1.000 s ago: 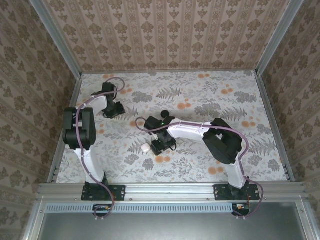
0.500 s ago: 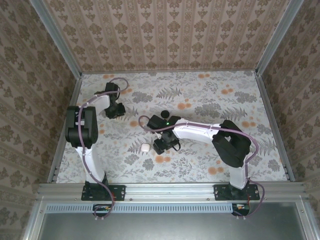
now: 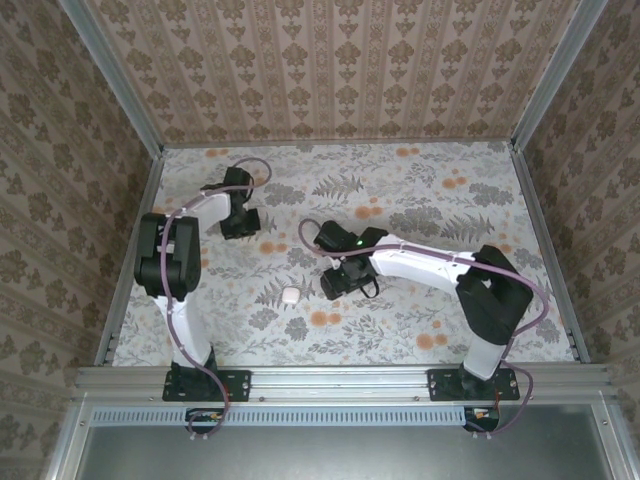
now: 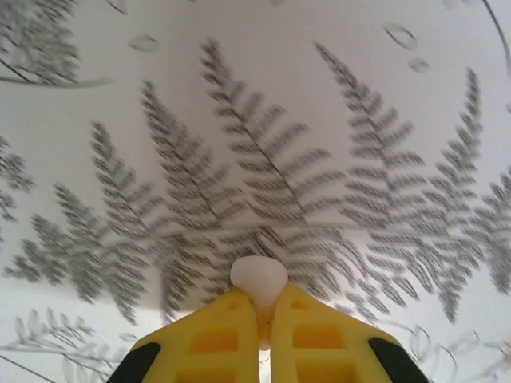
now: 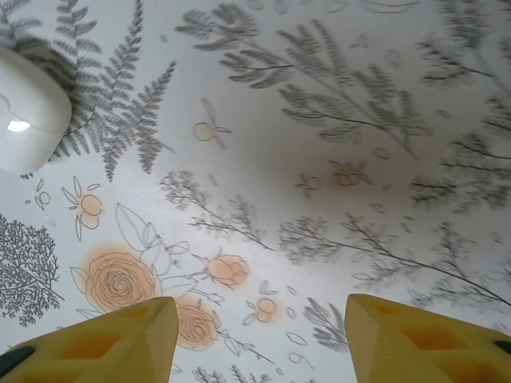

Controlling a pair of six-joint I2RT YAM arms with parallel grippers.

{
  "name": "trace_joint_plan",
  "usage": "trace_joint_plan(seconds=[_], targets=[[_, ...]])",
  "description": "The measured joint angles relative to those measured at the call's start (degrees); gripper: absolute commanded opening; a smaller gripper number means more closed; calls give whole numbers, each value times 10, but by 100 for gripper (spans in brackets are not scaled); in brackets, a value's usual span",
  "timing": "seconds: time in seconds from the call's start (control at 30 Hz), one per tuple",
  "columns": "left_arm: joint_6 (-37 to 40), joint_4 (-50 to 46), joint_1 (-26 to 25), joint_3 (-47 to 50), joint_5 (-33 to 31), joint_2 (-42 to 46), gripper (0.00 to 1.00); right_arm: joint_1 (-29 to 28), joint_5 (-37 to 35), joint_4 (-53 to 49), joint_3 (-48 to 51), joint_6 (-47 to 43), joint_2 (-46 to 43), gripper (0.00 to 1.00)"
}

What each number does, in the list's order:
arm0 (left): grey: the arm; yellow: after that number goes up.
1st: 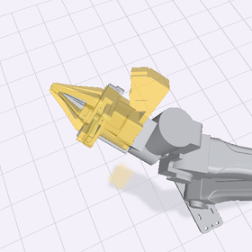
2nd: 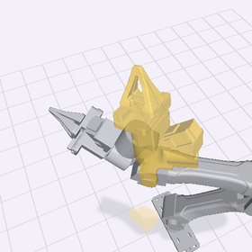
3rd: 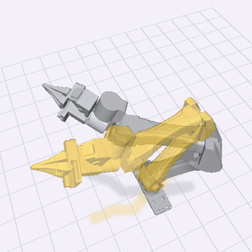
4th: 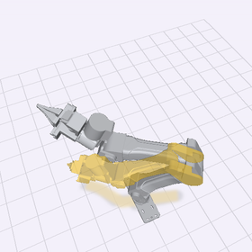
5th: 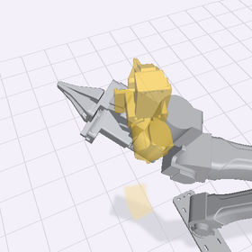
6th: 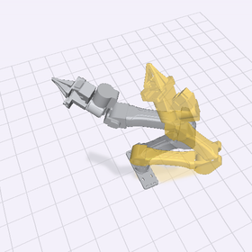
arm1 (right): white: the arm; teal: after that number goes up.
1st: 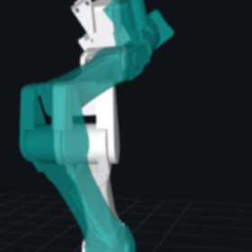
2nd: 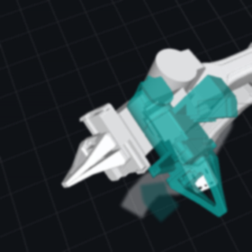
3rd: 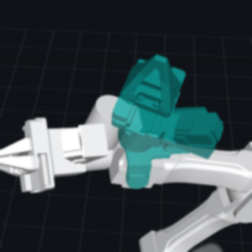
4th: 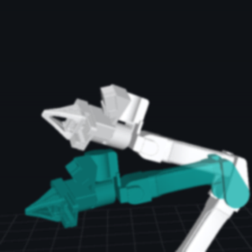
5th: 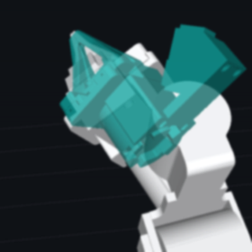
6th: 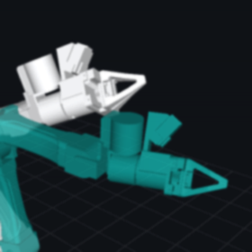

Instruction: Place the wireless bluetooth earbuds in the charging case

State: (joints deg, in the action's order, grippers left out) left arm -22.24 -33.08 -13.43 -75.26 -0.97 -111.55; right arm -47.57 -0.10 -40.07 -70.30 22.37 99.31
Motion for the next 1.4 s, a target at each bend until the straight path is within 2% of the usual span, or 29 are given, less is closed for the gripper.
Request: trace_joint_plan(seconds=[0.17, 0.33, 0.5, 0.63, 0.83, 0.97, 1.2, 1.4], targets=[[-8, 1, -57, 30, -2, 37, 8, 39, -2, 16, 43, 15, -56, 59], [-39, 19, -155, 49, -1, 63, 10, 86, -1, 32, 100, 36, -110, 59], [-63, 37, -245, 48, 0, 63, 21, 108, 1, 40, 127, 47, -137, 58], [-68, 38, -267, 39, 1, 63, 27, 108, 8, 43, 128, 49, -139, 58], [-66, 39, -246, 43, -7, 78, 35, 92, 20, 43, 124, 31, -138, 61], [-68, 47, -204, 101, -8, 162, 39, 39, 20, 26, 66, -24, -110, 65], [-80, 61, -64, 271, 14, 353, 47, -64, 18, -14, -112, -165, 46, 75], [-80, 40, 31, 378, 51, 484, 55, -89, 17, -63, -201, -255, 161, 85]])
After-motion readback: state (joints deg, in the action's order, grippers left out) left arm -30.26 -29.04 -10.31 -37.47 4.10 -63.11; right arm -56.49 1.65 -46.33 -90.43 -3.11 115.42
